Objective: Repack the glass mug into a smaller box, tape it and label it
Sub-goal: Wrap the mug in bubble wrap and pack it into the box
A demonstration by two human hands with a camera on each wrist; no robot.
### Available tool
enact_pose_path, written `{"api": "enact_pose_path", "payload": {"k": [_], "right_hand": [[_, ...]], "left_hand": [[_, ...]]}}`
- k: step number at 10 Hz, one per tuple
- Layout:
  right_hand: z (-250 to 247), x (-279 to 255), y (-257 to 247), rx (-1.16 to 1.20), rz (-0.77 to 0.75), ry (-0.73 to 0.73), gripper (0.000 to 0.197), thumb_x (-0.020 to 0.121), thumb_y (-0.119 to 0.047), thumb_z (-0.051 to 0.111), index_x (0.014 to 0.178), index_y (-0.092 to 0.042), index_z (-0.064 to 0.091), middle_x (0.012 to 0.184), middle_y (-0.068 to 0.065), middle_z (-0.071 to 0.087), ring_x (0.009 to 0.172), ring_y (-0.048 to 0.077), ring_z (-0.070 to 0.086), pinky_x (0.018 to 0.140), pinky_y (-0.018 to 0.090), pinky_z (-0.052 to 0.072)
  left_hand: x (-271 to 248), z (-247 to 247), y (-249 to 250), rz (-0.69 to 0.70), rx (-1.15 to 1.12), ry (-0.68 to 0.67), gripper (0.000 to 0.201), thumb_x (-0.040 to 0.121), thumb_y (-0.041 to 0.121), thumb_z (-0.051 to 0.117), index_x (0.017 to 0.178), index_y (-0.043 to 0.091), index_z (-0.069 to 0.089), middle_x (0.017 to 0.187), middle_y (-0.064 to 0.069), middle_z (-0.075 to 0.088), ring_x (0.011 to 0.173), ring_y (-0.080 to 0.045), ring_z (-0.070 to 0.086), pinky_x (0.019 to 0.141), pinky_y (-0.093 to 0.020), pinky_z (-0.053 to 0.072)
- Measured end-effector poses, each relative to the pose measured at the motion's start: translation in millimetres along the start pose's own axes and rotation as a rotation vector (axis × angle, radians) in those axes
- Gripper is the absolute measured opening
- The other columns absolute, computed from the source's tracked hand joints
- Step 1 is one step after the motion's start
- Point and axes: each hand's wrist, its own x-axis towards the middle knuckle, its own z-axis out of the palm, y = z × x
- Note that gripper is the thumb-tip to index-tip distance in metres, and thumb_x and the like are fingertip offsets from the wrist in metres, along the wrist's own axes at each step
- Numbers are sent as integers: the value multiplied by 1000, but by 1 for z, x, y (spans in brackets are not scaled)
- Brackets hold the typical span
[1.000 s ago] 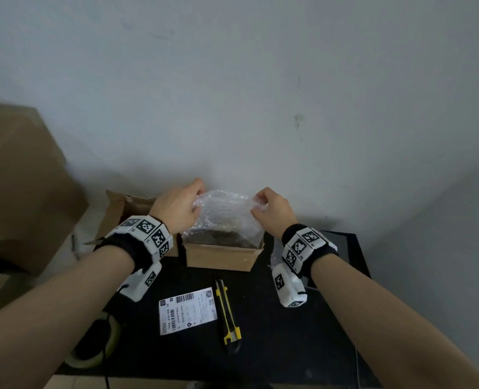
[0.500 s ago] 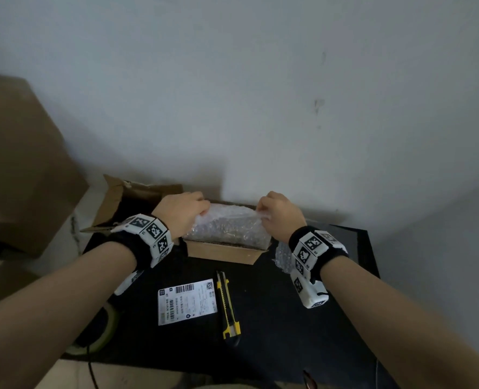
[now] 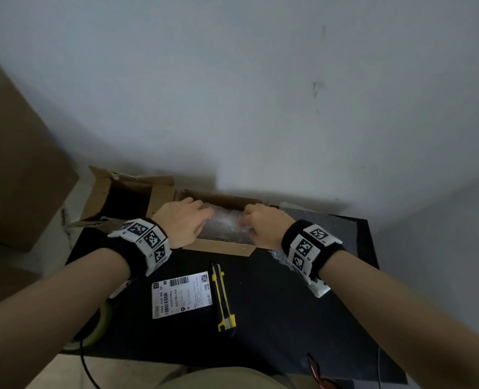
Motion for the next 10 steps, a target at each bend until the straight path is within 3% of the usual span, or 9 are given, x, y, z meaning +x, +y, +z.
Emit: {"api": "enact_pose_path", "payload": {"k": [1, 2, 3, 5, 6, 7, 8, 9, 10], "right_hand": [[3, 0, -2, -44, -6, -96, 41, 92, -23, 44, 133, -23, 50, 133, 8, 49, 120, 28, 49, 98, 40, 42], [0, 4, -6, -62, -14, -196, 38, 94, -27, 36, 127, -24, 55, 134, 8, 53, 121, 28, 50, 101, 43, 41], [1, 11, -10, -53, -18, -279, 40, 96, -28, 29, 117, -17, 61, 123, 9, 61, 113, 29, 56, 96, 46, 46], [11, 18, -4, -231, -39, -383, 38, 101, -25, 29, 126, -7, 52, 129, 14, 55, 118, 31, 53, 102, 40, 41], [15, 19, -1, -185, -59, -348, 37, 100, -24, 33, 125, -8, 55, 129, 13, 55, 119, 30, 51, 101, 38, 40], [12, 19, 1, -35, 50, -261, 33, 99, -13, 38, 124, -2, 56, 125, 15, 58, 117, 31, 53, 100, 37, 41], [7, 16, 3, 171, 142, -237, 35, 99, -12, 42, 131, -1, 50, 130, 17, 52, 120, 30, 50, 98, 31, 40], [19, 22, 5, 94, 144, -315, 39, 102, -16, 35, 137, -2, 42, 139, 17, 45, 130, 29, 41, 108, 34, 28], [19, 14, -3, 257, 256, -330, 47, 102, -31, 27, 141, -6, 38, 151, 11, 32, 141, 23, 22, 115, 33, 6]], "left_hand": [[2, 5, 4, 20, 45, -69, 33, 98, 33, 35, 127, 27, 47, 118, 4, 54, 105, -12, 50, 77, -24, 47], [4, 9, 9, 54, 85, -107, 31, 98, 33, 33, 120, 24, 54, 119, 3, 56, 105, -13, 53, 80, -26, 45], [4, 14, 11, 26, 87, -149, 38, 99, 35, 27, 107, 19, 61, 108, 2, 62, 93, -13, 58, 77, -27, 46], [3, 29, 13, -46, 38, -214, 56, 98, 41, 17, 83, 15, 65, 76, 1, 63, 68, -13, 58, 74, -33, 51], [5, 25, 18, -94, -28, -298, 57, 99, 41, 17, 86, 13, 64, 85, -2, 62, 67, -14, 58, 71, -33, 53], [8, 22, 21, -141, -74, -338, 57, 100, 42, 19, 100, 8, 64, 126, -6, 47, 80, -12, 53, 75, -31, 49], [5, 23, 19, -162, -89, -324, 54, 99, 42, 21, 110, 8, 61, 128, -7, 49, 92, -15, 57, 81, -33, 50], [4, 26, 16, -167, -70, -324, 51, 99, 40, 21, 101, 12, 63, 90, -4, 65, 75, -14, 61, 75, -31, 52], [4, 30, 15, -150, -49, -318, 52, 99, 40, 18, 97, 16, 63, 81, -3, 64, 70, -14, 60, 68, -28, 50]]}}
